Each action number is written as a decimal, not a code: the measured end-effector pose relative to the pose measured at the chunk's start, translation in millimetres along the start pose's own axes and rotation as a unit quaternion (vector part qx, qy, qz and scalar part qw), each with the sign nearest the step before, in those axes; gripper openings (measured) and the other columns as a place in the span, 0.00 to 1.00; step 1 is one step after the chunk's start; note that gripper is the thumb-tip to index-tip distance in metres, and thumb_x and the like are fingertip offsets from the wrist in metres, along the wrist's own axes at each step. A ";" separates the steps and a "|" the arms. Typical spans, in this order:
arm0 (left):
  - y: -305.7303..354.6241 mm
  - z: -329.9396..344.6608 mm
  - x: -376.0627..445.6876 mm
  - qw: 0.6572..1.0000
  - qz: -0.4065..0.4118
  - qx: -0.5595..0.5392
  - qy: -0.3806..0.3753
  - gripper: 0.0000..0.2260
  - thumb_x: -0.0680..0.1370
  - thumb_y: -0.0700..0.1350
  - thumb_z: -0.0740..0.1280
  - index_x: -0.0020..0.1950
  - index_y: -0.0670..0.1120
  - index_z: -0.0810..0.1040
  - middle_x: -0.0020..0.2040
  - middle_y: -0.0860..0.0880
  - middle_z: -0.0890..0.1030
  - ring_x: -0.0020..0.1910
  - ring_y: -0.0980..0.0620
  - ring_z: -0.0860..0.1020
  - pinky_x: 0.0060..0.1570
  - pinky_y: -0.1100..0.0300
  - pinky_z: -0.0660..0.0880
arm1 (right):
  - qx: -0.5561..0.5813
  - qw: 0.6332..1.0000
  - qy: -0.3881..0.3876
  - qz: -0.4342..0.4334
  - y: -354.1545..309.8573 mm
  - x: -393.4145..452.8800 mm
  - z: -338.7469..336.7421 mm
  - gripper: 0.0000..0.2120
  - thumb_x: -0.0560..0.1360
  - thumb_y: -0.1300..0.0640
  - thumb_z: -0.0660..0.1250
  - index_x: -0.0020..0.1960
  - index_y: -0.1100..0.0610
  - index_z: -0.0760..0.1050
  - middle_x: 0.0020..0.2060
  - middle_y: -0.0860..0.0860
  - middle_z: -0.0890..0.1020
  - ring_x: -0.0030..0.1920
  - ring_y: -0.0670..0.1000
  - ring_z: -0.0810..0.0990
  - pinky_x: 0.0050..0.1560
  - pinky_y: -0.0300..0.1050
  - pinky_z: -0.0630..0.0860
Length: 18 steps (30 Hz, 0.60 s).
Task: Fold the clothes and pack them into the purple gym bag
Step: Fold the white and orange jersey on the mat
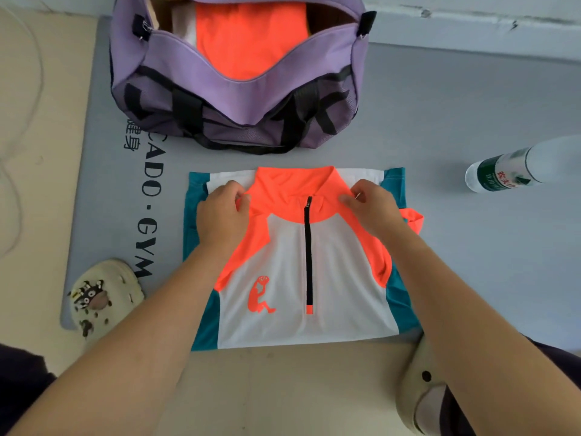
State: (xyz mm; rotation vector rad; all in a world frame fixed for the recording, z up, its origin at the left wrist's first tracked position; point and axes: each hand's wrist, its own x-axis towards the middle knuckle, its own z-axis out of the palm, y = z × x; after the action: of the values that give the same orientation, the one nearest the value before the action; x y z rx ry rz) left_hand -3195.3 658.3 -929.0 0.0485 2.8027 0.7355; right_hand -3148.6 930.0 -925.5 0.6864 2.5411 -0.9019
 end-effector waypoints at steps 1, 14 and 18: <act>4.6 1.6 -6.3 0.999 0.014 0.030 0.029 0.08 0.77 0.47 0.67 0.51 0.44 0.76 0.48 0.45 0.78 0.51 0.40 0.76 0.49 0.47 0.70 | -0.002 1.000 -0.011 0.006 1.7 -2.0 -0.8 0.14 0.74 0.45 0.70 0.47 0.55 0.74 0.39 0.49 0.77 0.42 0.53 0.74 0.44 0.46 0.69; 51.6 66.6 -87.6 0.956 0.163 0.207 -0.130 0.35 0.69 0.68 0.66 0.72 0.53 0.69 0.74 0.46 0.66 0.71 0.42 0.65 0.60 0.47 0.64 | -0.345 0.920 -0.183 -0.024 50.8 -27.2 -53.7 0.16 0.67 0.37 0.70 0.39 0.49 0.72 0.32 0.43 0.73 0.41 0.50 0.72 0.48 0.50 0.59; 53.2 70.6 -91.1 0.954 0.160 0.212 -0.138 0.38 0.69 0.70 0.66 0.73 0.51 0.66 0.76 0.45 0.62 0.73 0.42 0.61 0.63 0.45 0.62 | -0.390 0.904 -0.168 0.051 79.5 -42.4 -87.0 0.06 0.73 0.50 0.63 0.40 0.51 0.73 0.38 0.48 0.75 0.49 0.54 0.75 0.52 0.51 0.60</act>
State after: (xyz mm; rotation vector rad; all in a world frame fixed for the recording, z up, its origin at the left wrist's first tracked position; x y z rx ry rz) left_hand -3091.4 730.1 -942.2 0.6413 2.6489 0.1511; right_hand -3084.7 1027.7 -880.3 0.3554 2.2385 0.0768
